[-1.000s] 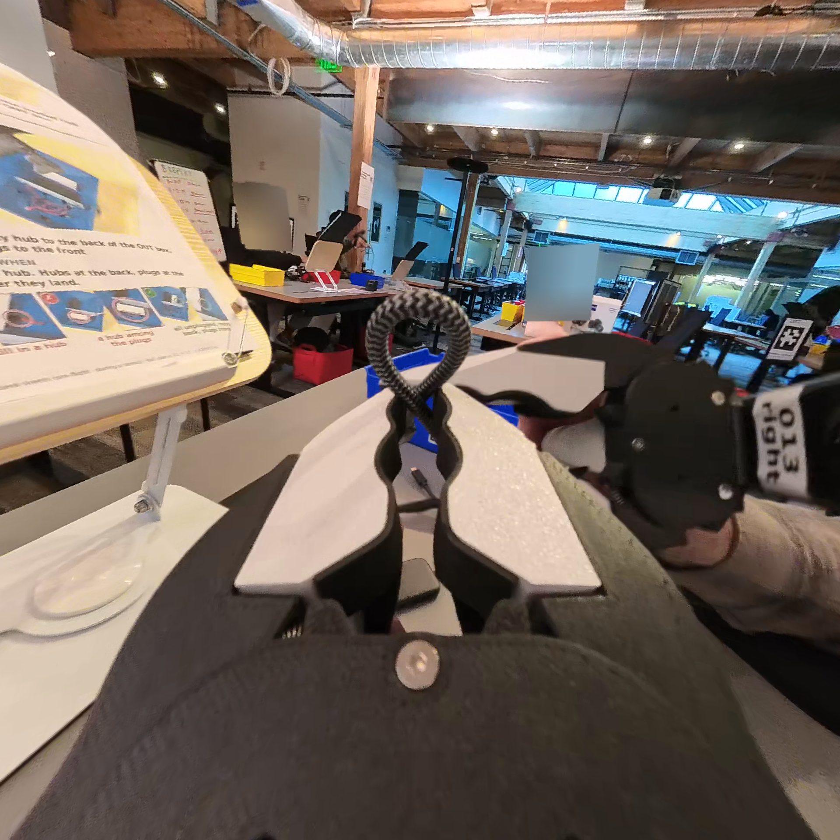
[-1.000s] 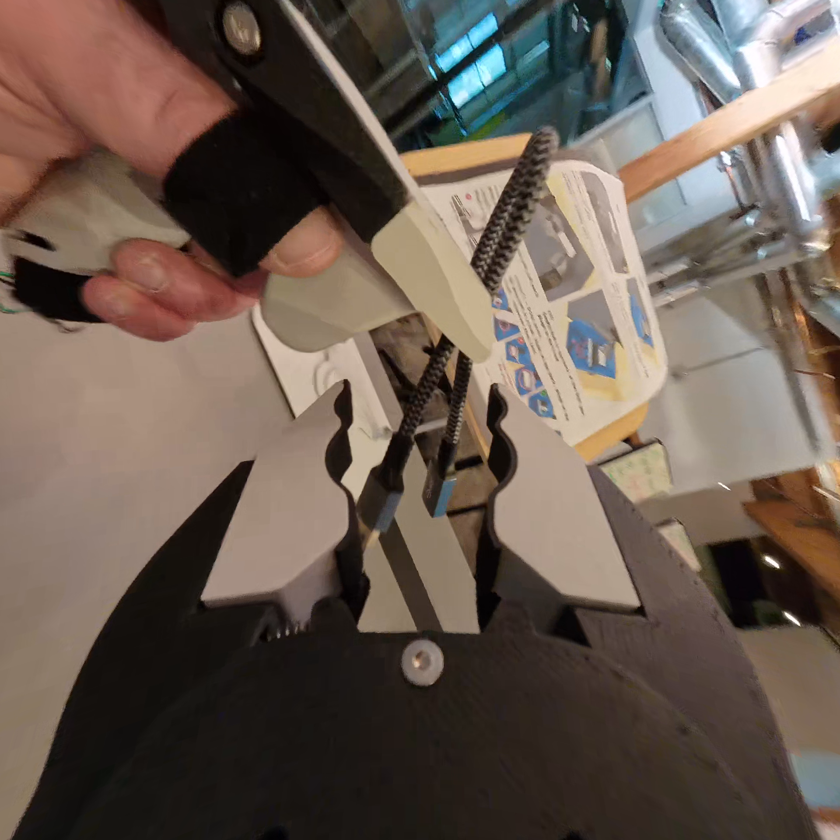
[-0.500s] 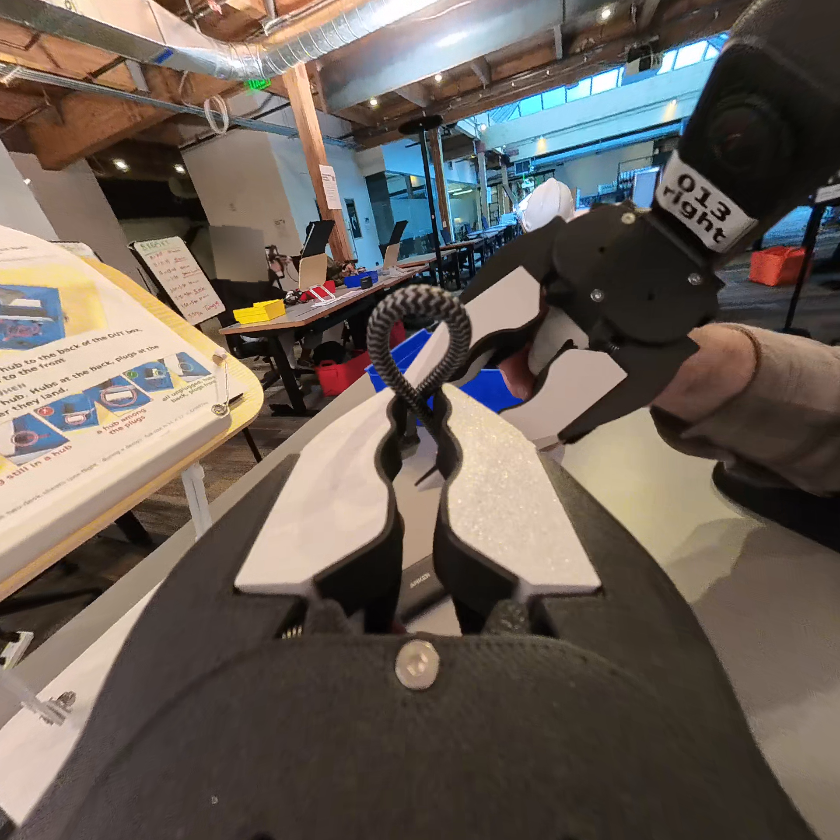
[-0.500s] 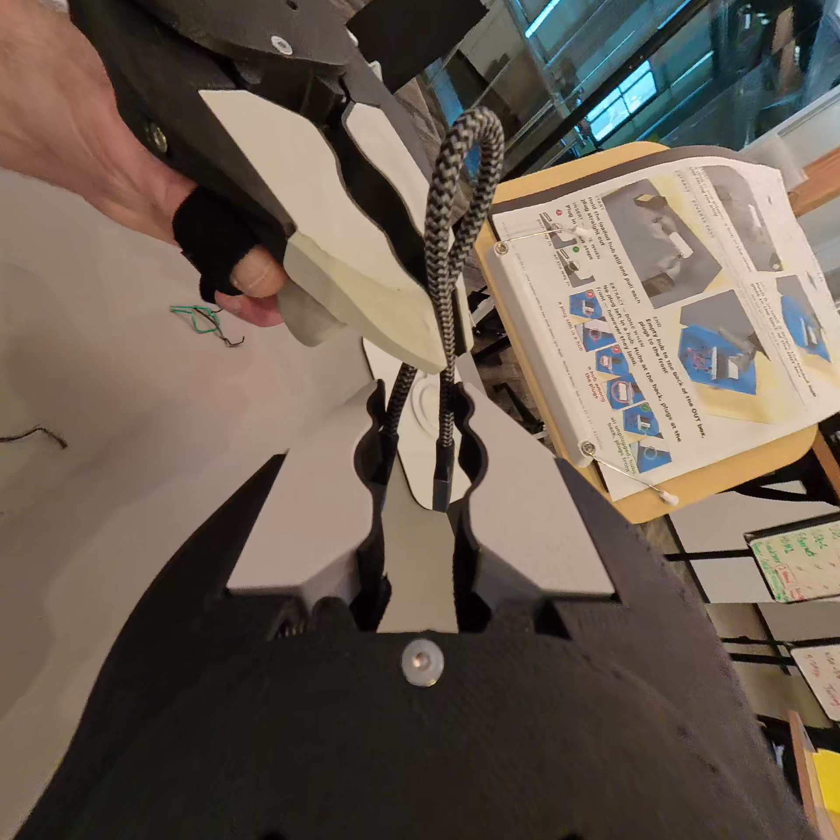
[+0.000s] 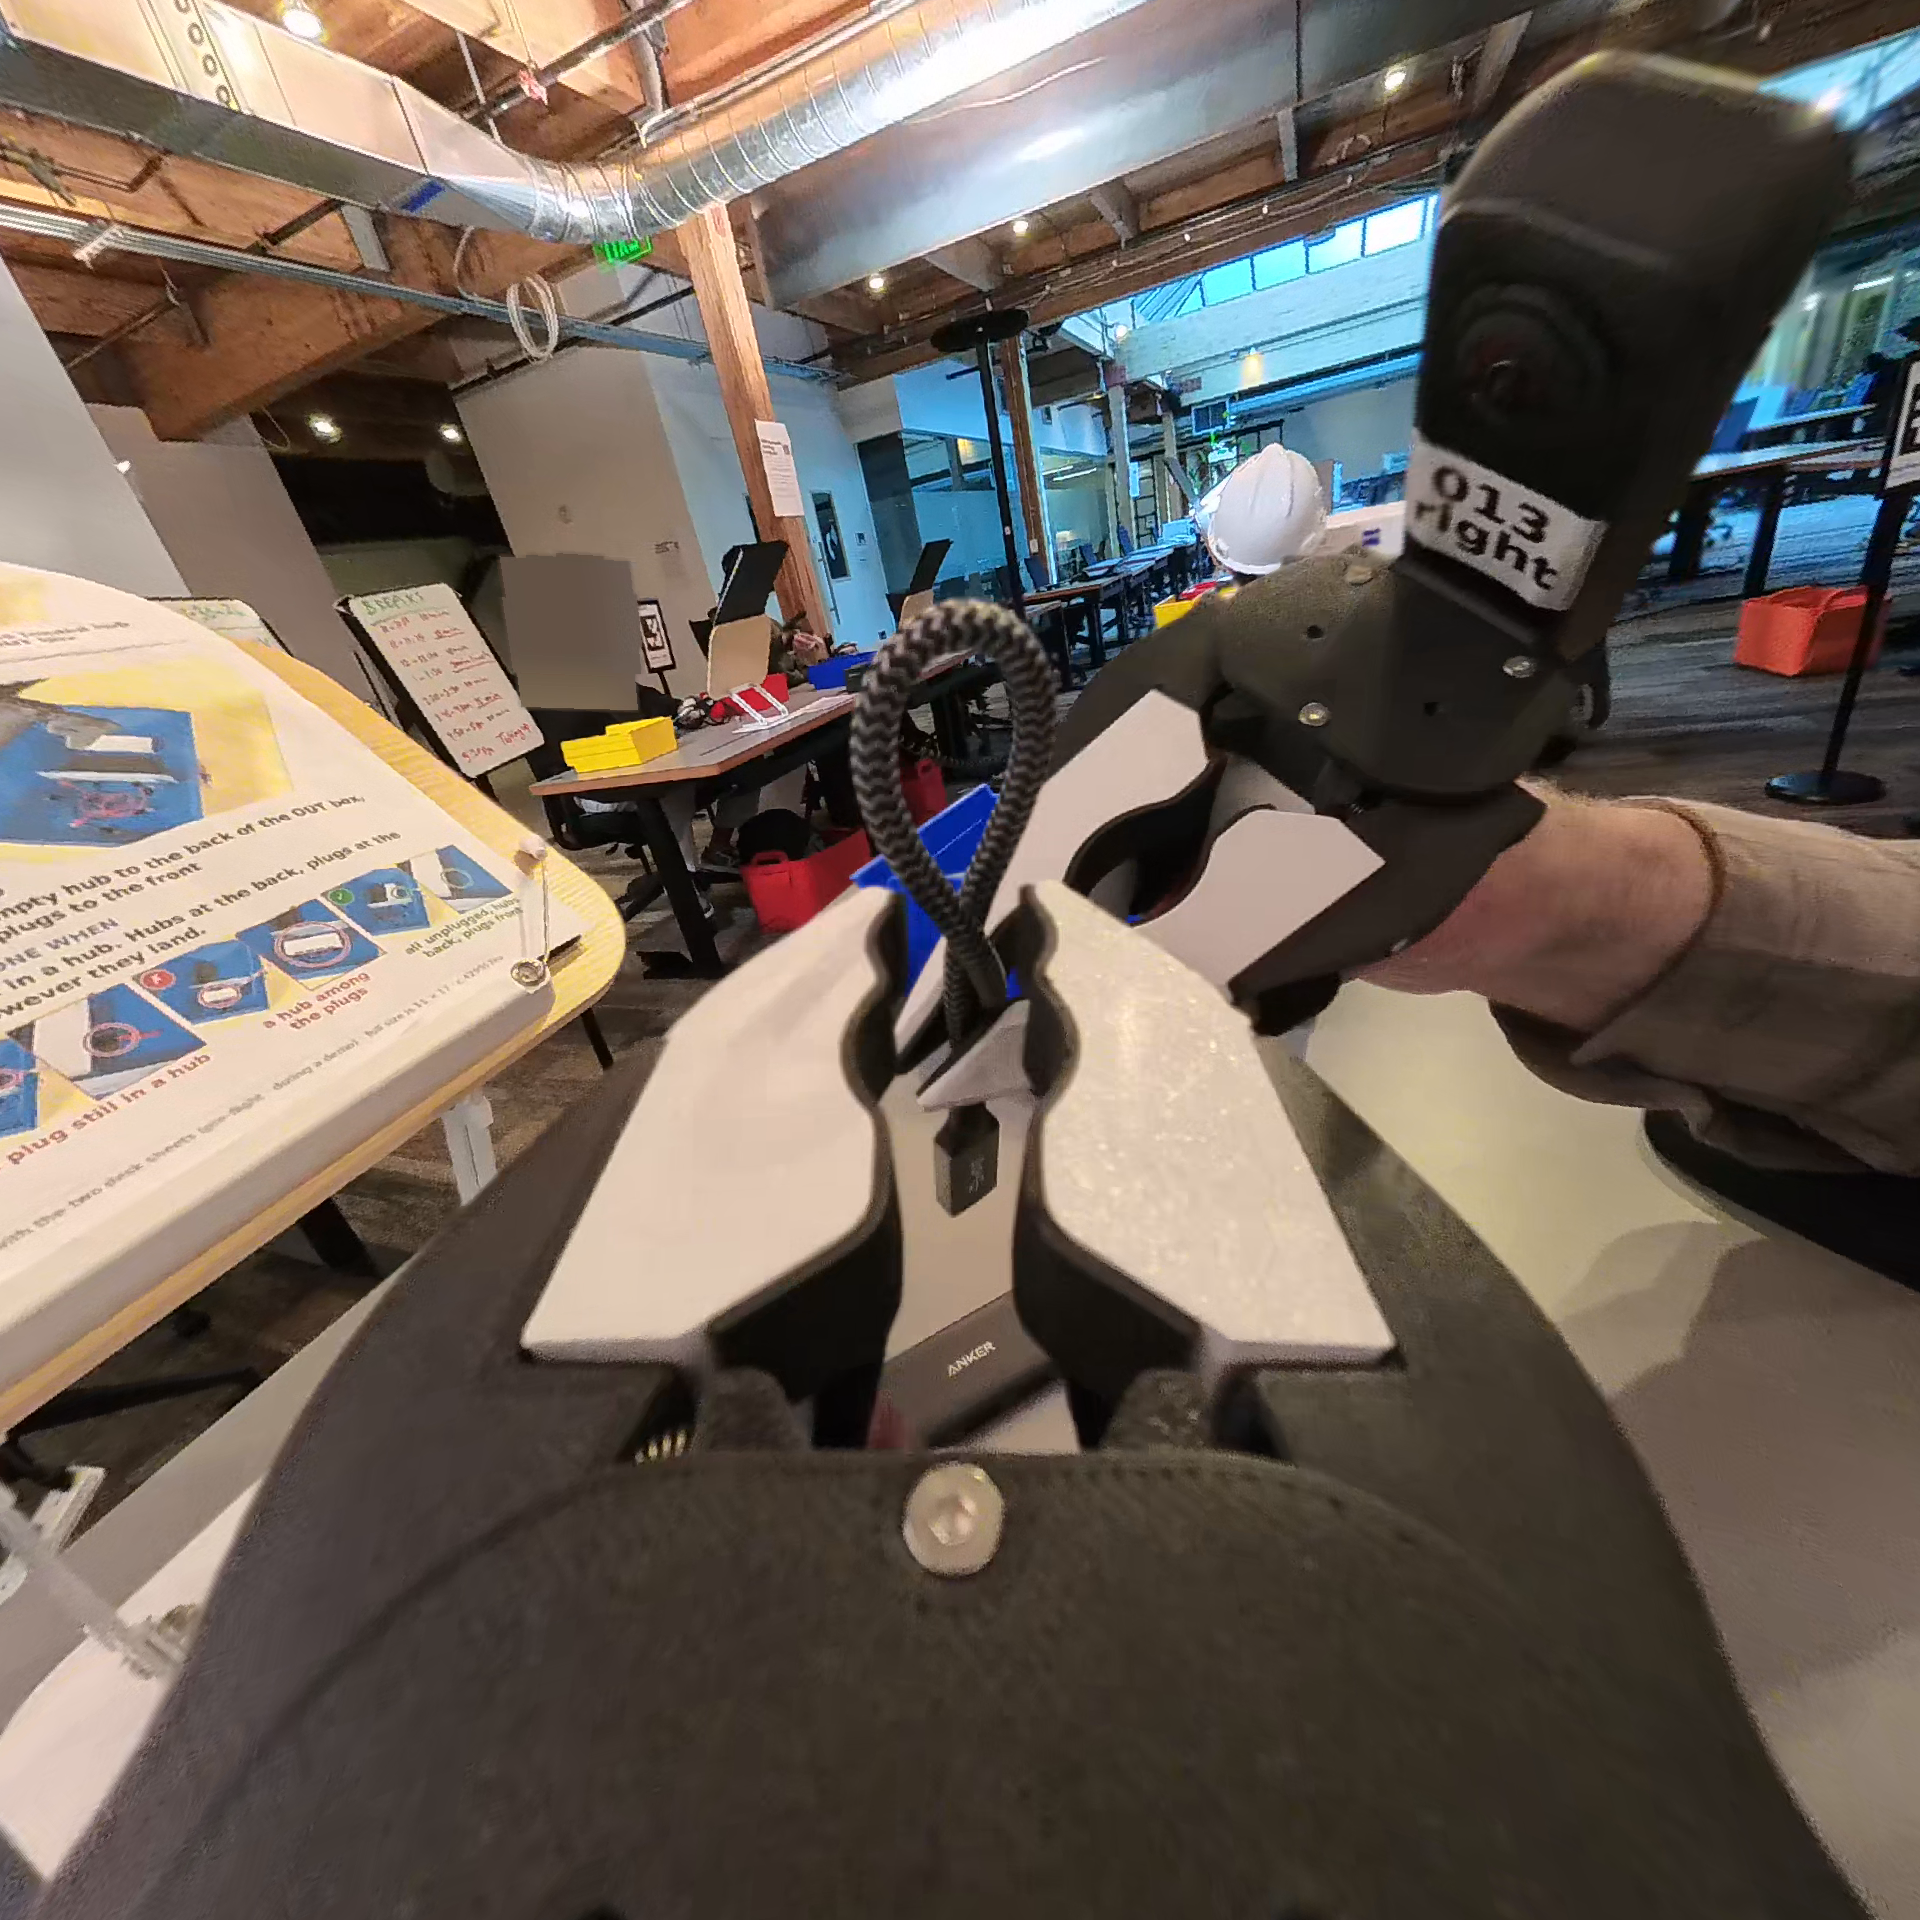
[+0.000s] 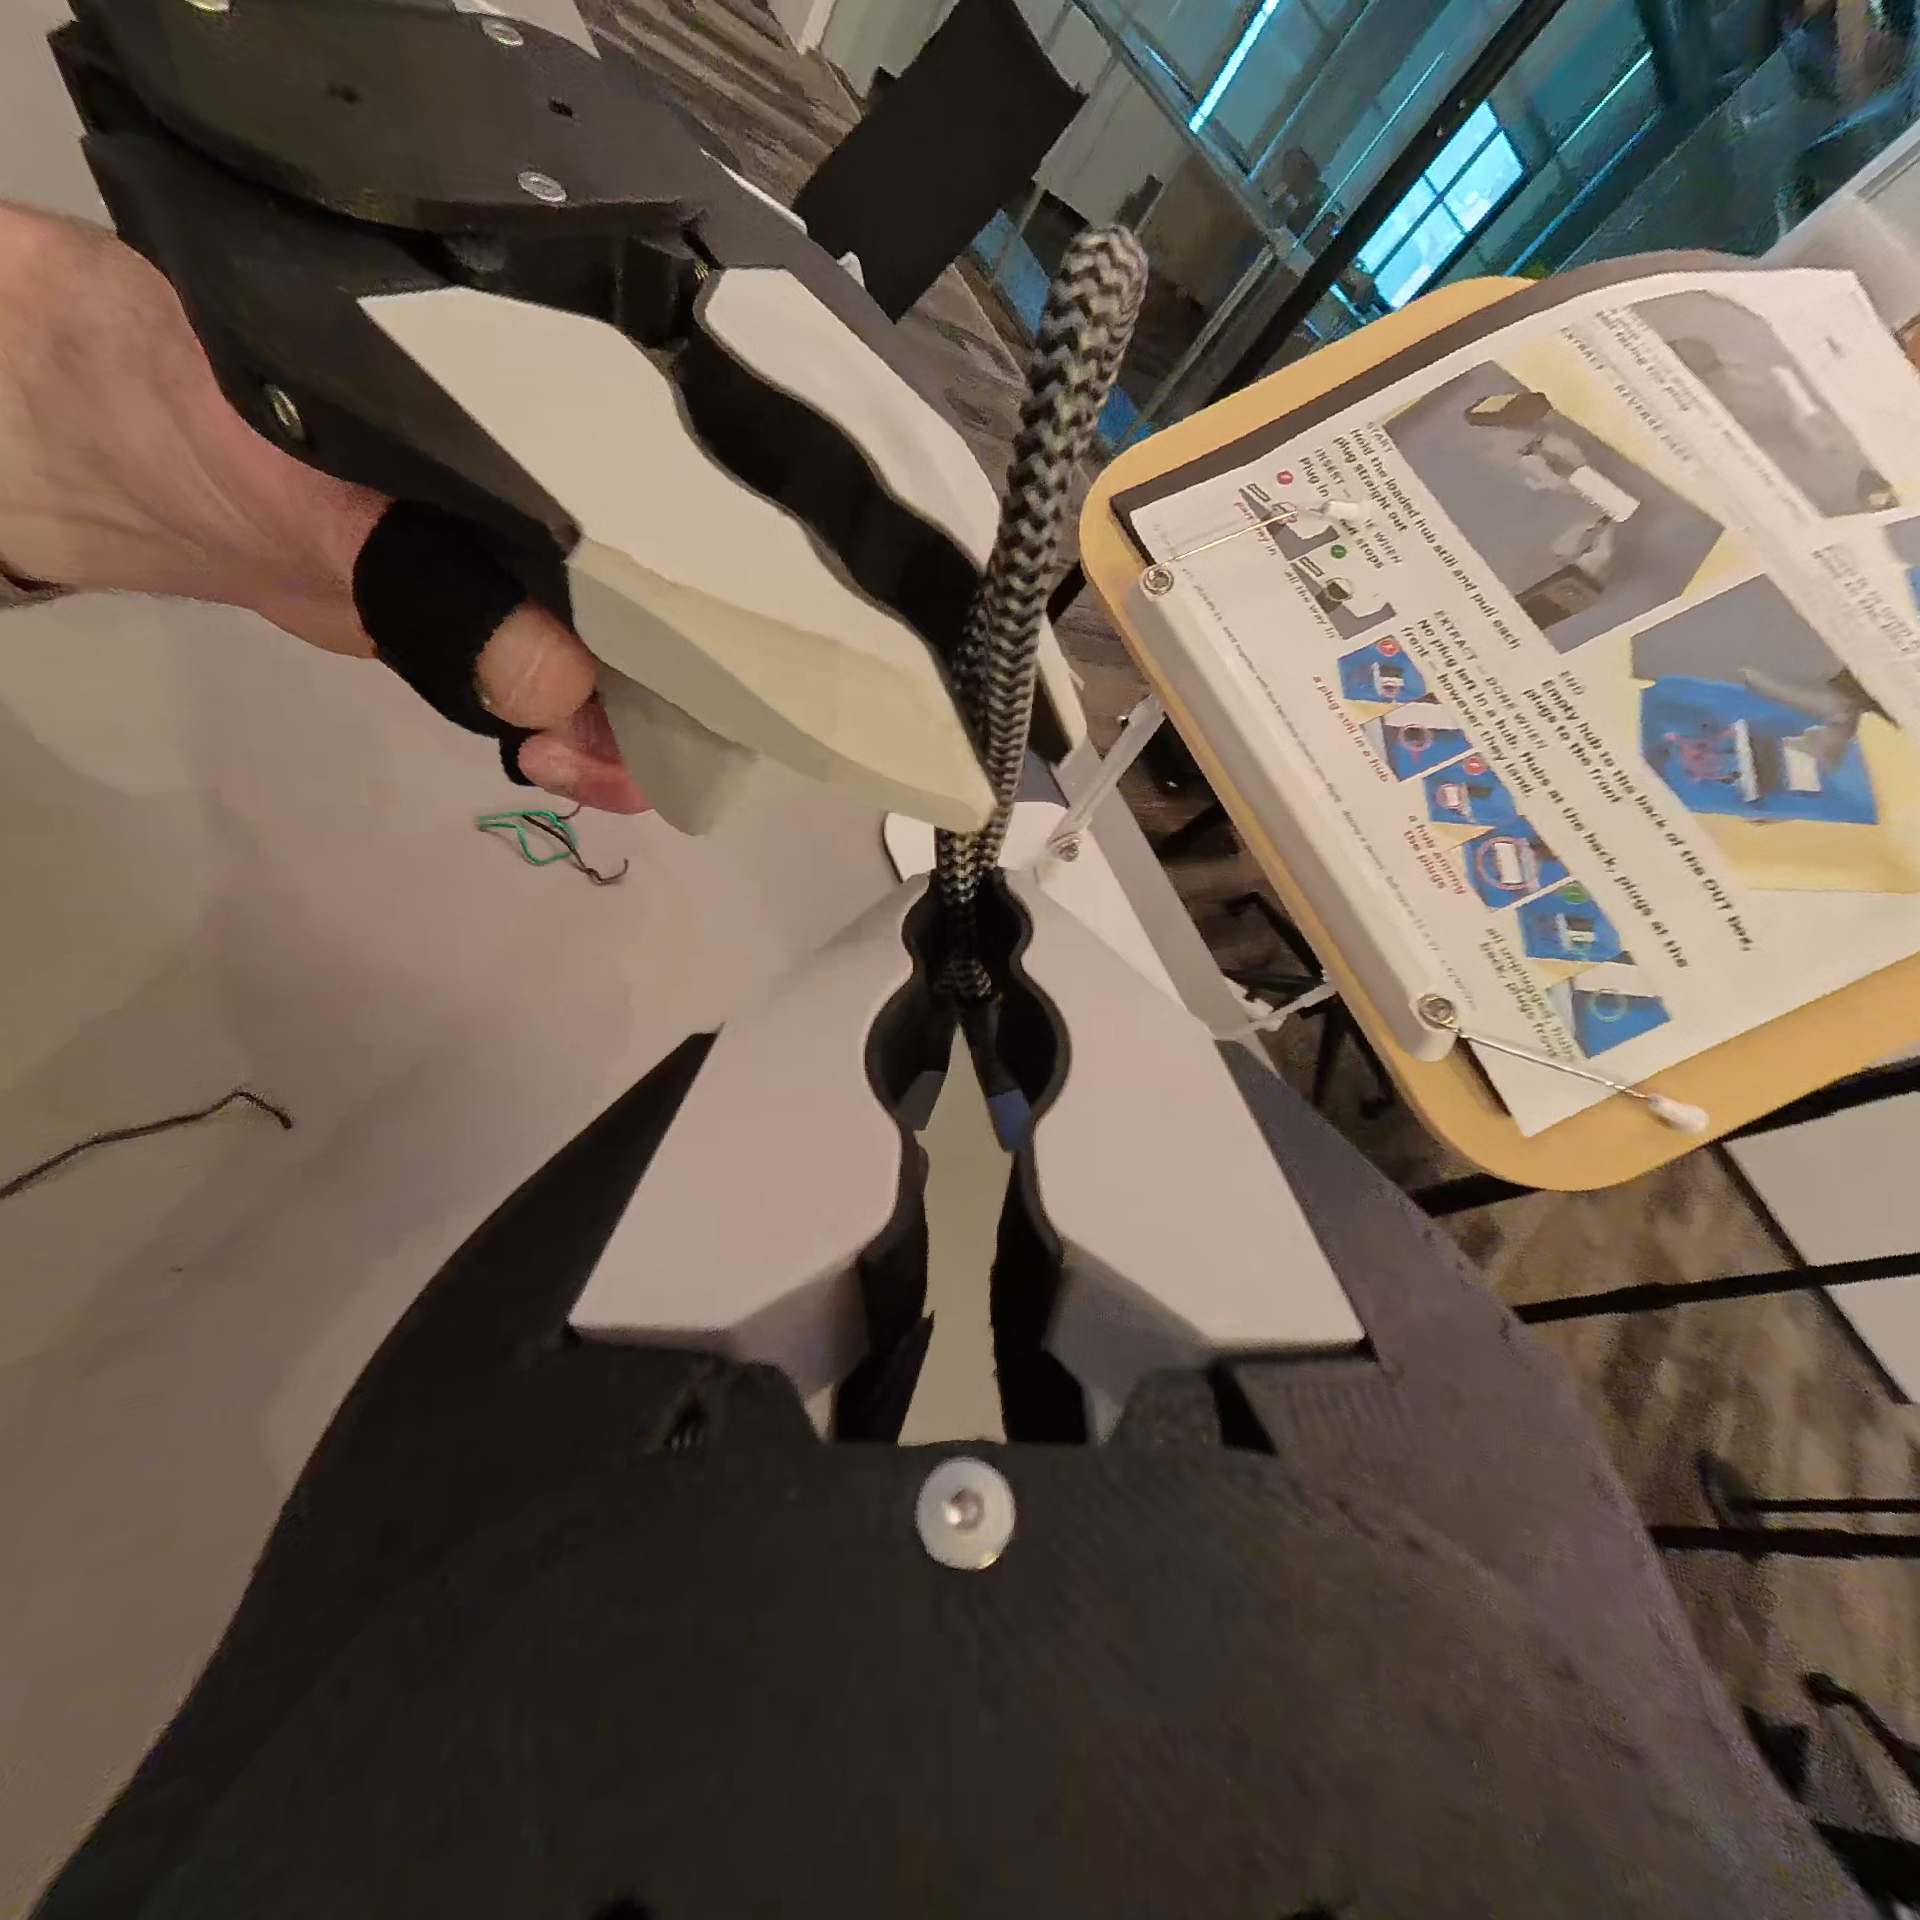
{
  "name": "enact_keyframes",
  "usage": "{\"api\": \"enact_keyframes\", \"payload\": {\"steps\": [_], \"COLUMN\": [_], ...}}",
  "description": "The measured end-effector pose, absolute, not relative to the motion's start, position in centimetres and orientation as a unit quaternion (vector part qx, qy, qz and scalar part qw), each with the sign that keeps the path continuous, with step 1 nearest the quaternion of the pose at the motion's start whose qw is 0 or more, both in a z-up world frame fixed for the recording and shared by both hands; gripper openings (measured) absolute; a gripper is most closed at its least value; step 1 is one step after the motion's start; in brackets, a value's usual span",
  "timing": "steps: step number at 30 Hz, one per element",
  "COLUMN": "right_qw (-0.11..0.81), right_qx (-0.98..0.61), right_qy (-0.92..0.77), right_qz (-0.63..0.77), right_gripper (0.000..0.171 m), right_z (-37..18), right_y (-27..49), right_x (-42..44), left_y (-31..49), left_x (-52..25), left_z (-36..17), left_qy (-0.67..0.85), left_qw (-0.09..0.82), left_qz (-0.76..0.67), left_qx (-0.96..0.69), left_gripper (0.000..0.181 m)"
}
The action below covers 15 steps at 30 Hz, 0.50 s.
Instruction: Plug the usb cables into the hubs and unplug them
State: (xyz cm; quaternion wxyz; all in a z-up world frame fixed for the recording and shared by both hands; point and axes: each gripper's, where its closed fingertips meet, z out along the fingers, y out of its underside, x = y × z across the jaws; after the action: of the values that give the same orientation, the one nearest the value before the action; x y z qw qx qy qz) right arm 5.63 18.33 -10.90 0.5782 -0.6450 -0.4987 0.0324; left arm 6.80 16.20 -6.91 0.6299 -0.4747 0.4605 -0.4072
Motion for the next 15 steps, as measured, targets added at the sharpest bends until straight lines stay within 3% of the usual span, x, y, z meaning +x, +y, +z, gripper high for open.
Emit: {"api": "enact_keyframes", "payload": {"steps": [4,6,10,15], "right_qw": [0.553,0.528,0.484,0.458], "right_qx": [-0.664,-0.674,-0.691,-0.704], "right_qy": [-0.497,-0.51,-0.527,-0.533], "right_qz": [0.081,0.085,0.1,0.107], "right_gripper": [0.002,0.002,0.003,0.003], "right_z": [-11.4,-12.1,-13.3,-14.8], "right_y": [18.1,17.9,17.4,17.5], "right_x": [6.3,6.9,7.9,8.9], "left_y": [15.8,15.8,15.3,15.5], "left_x": [5.9,5.3,4.8,3.9], "left_z": [-6.0,-5.4,-5.5,-7.4], "left_qy": [0.49,0.524,0.6,0.652], "left_qw": [0.641,0.67,0.692,0.641], "left_qz": [-0.378,-0.298,-0.115,-0.086], "left_qx": [-0.454,-0.433,-0.384,-0.396], "left_gripper": [0.041,0.051,0.056,0.054]}}
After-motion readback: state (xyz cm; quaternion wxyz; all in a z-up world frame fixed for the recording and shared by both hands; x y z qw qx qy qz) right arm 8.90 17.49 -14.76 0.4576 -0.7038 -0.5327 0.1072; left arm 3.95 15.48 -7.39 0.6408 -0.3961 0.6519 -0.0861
